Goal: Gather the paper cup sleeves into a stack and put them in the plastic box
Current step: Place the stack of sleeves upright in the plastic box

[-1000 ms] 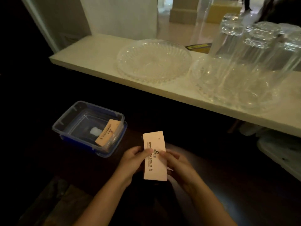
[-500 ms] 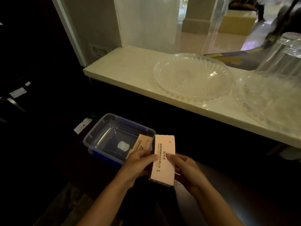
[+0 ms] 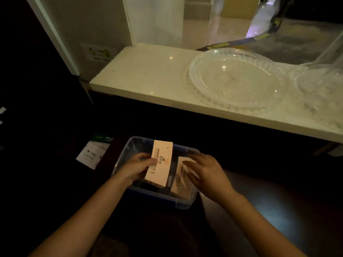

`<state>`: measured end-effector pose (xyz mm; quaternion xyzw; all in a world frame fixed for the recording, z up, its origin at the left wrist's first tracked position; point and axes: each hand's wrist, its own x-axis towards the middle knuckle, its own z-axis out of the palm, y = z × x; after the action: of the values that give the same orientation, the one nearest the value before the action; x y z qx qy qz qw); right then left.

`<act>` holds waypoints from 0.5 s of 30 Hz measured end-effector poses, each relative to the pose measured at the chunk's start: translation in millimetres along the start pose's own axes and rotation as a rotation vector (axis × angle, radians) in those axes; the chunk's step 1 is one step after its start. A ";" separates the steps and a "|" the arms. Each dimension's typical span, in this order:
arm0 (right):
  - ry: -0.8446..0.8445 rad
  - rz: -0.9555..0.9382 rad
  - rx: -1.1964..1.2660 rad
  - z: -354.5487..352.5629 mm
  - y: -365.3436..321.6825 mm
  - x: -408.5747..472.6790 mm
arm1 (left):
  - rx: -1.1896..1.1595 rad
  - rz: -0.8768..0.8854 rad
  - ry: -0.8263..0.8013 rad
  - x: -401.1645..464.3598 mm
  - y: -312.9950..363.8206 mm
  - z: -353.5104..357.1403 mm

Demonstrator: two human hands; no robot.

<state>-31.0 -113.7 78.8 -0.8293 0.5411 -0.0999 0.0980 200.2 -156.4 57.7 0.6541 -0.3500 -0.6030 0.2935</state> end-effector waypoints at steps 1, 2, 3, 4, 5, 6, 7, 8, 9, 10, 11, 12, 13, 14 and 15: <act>-0.086 -0.064 -0.093 3.4 1.6 -2.0 | 0.034 -0.017 -0.010 6.3 -2.2 -2.4; -0.152 -0.109 -0.145 7.6 2.7 -4.3 | 0.069 -0.036 -0.025 12.3 -4.4 -2.8; -0.195 -0.151 -0.183 12.0 2.5 -5.5 | 0.095 -0.057 -0.041 17.5 -6.4 -1.7; -0.218 -0.189 -0.207 15.2 3.0 -6.1 | 0.112 -0.079 -0.056 22.1 -7.8 0.2; -0.235 -0.213 -0.217 16.4 4.0 -5.9 | 0.126 -0.097 -0.067 26.7 -8.8 2.8; -0.250 -0.220 -0.216 16.8 5.5 -5.5 | 0.140 -0.110 -0.076 30.1 -10.0 5.1; -0.261 -0.220 -0.210 17.2 7.7 -4.7 | 0.154 -0.119 -0.086 32.6 -11.1 6.9; -0.267 -0.219 -0.203 17.6 10.2 -3.8 | 0.165 -0.128 -0.097 34.4 -12.4 8.1; -0.272 -0.221 -0.196 18.2 12.0 -2.9 | 0.174 -0.141 -0.108 35.3 -14.7 8.7; -0.277 -0.227 -0.191 19.2 12.9 -2.3 | 0.175 -0.158 -0.118 35.5 -17.6 8.8; -0.280 -0.233 -0.186 20.1 14.0 -1.8 | 0.169 -0.178 -0.128 35.5 -20.8 8.8; -0.281 -0.237 -0.181 20.7 15.3 -1.4 | 0.157 -0.195 -0.135 35.6 -23.3 8.9; -0.280 -0.238 -0.176 20.9 16.4 -1.3 | 0.149 -0.203 -0.143 36.1 -24.5 9.2; -0.281 -0.240 -0.173 20.7 17.0 -1.4 | 0.151 -0.205 -0.150 37.0 -24.2 9.6; -0.283 -0.245 -0.170 20.3 17.4 -1.6 | 0.166 -0.207 -0.155 37.7 -22.9 10.0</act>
<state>-41.4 -118.0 54.5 -0.8999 0.4236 0.0524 0.0897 193.7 -173.3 16.2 0.6602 -0.3510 -0.6475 0.1468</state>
